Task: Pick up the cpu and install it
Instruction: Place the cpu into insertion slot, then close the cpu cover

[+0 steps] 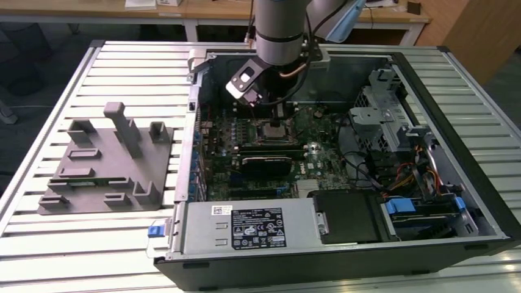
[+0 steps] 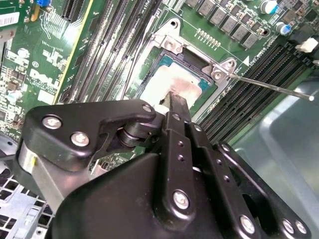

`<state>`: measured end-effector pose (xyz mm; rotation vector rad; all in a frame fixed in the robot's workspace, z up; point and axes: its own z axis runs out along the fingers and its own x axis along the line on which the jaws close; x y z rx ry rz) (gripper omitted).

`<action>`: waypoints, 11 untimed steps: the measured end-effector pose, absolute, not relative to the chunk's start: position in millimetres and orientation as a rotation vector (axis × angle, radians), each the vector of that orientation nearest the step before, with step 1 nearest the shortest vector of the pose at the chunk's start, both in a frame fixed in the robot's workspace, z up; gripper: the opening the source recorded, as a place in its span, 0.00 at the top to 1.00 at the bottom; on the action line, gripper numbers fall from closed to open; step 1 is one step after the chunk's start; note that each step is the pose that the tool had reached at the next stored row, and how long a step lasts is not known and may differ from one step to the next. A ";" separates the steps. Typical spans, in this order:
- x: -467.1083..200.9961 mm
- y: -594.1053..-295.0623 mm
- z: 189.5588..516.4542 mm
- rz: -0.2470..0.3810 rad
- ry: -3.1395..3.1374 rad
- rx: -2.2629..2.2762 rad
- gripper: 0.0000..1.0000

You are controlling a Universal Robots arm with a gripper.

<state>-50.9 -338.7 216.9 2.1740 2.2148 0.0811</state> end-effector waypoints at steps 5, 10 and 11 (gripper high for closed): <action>-50.9 -338.7 220.6 0.080 2.215 2.174 0.89; -50.8 -338.7 225.5 0.079 2.216 2.175 0.89; -50.8 -338.7 226.4 0.078 2.216 2.175 0.89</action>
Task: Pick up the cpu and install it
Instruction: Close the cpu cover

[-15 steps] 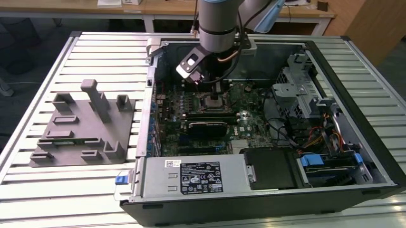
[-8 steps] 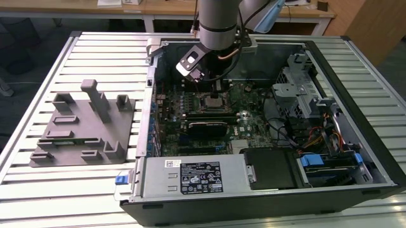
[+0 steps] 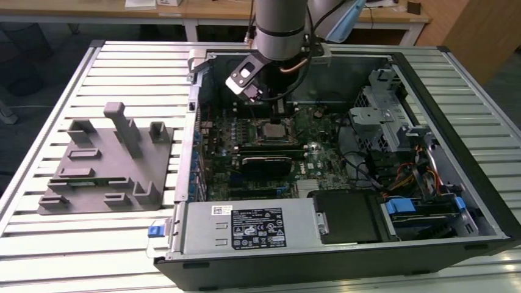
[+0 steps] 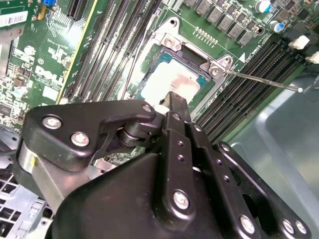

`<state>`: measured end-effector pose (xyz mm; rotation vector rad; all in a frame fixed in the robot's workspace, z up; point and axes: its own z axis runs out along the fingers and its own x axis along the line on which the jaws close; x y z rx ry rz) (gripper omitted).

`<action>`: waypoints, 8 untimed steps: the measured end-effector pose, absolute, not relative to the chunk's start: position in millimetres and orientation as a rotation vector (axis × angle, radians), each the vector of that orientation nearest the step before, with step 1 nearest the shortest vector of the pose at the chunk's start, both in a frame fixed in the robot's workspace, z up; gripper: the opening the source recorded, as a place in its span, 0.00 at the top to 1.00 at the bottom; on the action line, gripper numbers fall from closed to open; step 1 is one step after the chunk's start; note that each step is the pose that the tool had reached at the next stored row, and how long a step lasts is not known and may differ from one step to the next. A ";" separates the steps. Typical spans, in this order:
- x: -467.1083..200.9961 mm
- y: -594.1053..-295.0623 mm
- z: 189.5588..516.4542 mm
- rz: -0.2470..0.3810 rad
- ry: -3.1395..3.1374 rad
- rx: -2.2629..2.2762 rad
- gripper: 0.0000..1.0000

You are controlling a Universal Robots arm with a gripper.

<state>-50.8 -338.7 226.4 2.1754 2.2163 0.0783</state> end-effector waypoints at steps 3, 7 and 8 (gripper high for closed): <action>-50.8 -338.7 229.1 0.078 2.216 2.176 0.89; -50.8 -338.7 231.9 0.077 2.217 2.176 0.89; -50.8 -338.7 232.8 0.077 2.217 2.176 0.89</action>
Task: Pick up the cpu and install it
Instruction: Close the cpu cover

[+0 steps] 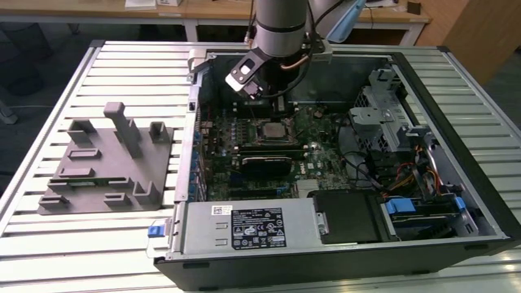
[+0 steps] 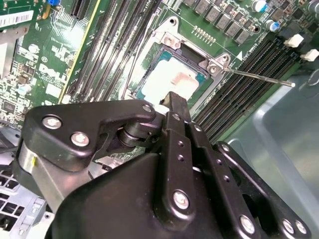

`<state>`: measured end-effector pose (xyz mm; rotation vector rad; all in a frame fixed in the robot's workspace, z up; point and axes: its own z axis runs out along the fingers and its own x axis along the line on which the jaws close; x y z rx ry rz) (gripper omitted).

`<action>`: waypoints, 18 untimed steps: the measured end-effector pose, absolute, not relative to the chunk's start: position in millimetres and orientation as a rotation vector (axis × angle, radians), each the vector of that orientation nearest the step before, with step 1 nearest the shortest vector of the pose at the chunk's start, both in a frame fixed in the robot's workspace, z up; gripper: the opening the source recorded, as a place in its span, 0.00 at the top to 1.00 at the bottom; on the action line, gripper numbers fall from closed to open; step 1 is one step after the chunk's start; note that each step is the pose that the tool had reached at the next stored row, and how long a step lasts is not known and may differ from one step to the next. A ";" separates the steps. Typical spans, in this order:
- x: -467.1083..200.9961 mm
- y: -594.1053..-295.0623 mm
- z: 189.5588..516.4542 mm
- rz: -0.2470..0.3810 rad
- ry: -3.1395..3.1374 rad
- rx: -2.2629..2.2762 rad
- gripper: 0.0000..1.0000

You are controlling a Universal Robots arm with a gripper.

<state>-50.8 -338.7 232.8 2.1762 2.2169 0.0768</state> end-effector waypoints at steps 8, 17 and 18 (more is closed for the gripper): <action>-50.7 -338.7 249.2 0.076 2.217 2.176 0.89; -50.7 -340.9 264.9 0.076 2.215 2.178 0.89; -50.7 -341.8 264.9 0.076 2.214 2.179 0.89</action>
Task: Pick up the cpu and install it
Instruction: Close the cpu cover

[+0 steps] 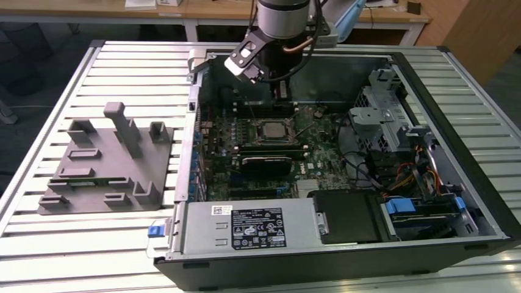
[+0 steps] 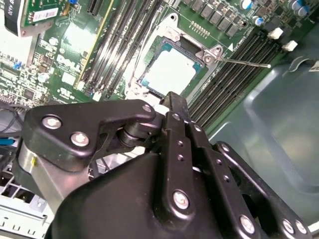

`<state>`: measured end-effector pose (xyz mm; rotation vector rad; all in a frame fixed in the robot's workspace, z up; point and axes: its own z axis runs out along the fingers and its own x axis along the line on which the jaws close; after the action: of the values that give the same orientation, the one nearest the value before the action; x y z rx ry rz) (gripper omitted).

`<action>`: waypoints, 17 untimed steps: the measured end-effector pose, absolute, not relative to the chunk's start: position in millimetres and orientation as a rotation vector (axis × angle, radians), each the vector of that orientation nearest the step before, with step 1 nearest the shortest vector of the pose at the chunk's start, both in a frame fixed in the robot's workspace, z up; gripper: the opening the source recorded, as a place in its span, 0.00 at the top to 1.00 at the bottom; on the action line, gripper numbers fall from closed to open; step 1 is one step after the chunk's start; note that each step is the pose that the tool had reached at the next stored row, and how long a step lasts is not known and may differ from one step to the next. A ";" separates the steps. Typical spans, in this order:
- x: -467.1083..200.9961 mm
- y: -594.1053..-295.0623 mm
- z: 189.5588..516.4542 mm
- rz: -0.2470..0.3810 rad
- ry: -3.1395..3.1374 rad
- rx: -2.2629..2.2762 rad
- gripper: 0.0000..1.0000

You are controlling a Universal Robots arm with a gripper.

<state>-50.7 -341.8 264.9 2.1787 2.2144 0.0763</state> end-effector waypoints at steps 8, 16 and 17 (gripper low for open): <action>-38.9 -342.3 264.9 0.069 2.218 2.183 0.89; -30.7 -342.3 266.5 0.063 2.220 2.185 0.89; -30.7 -342.3 268.2 0.063 2.220 2.186 0.89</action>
<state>-30.7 -342.3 268.2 2.1855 2.2202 0.0633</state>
